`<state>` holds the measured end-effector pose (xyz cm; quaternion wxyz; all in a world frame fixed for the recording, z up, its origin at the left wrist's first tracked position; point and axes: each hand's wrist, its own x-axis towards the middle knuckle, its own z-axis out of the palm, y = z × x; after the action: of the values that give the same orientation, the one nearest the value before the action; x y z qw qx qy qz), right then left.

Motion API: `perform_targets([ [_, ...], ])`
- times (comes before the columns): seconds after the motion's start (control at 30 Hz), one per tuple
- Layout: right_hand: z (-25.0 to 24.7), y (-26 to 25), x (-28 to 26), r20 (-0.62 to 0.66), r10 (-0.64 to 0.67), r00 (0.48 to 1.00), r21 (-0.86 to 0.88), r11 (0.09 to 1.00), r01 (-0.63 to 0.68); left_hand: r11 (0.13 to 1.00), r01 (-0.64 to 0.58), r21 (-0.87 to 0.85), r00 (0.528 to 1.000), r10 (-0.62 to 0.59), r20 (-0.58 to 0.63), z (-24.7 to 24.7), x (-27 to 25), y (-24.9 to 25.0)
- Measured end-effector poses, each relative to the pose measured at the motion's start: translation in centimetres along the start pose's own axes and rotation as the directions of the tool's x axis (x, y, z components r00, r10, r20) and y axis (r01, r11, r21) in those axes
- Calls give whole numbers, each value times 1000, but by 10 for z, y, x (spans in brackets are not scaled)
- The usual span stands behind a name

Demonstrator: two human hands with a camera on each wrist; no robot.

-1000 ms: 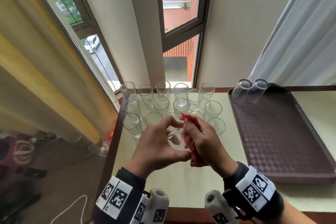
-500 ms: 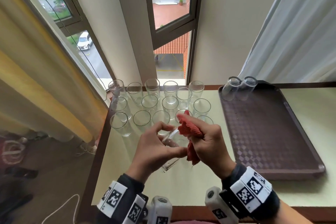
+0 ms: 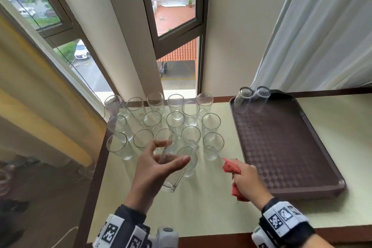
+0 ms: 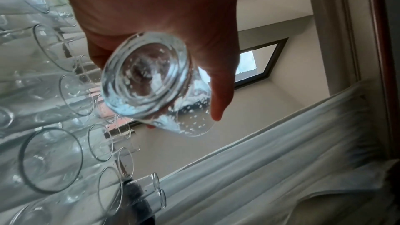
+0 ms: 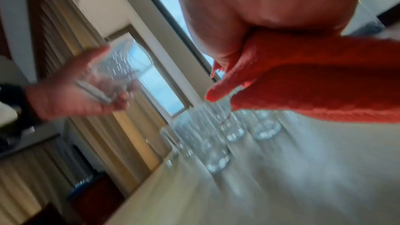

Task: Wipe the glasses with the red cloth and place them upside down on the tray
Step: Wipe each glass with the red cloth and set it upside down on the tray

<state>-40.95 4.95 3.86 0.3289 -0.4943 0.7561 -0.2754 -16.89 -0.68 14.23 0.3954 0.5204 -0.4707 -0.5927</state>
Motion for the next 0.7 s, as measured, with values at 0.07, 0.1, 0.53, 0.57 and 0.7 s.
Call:
perform_targets([
  [0.07, 19, 13, 5, 71, -68, 995, -104, 992, 75, 1000, 6, 8, 1000, -6, 23, 3, -1, -2],
  [0.1, 29, 19, 8, 131, -90, 987, -176, 978, 112, 1000, 12, 9, 999, -12, 33, 4, -1, -3],
  [0.53, 86, 36, 13, 404, 190, 895, -620, 776, 115, 998, -58, -22, 984, 61, 167, 5, -4, -4],
  [0.57, 81, 33, 14, 416, 197, 888, -586, 804, 97, 997, -70, -17, 979, 72, 193, 5, -4, -5],
  [0.7, 51, 17, 3, 233, 116, 965, -298, 954, -42, 997, -80, 8, 940, 73, 332, 4, -3, -8],
])
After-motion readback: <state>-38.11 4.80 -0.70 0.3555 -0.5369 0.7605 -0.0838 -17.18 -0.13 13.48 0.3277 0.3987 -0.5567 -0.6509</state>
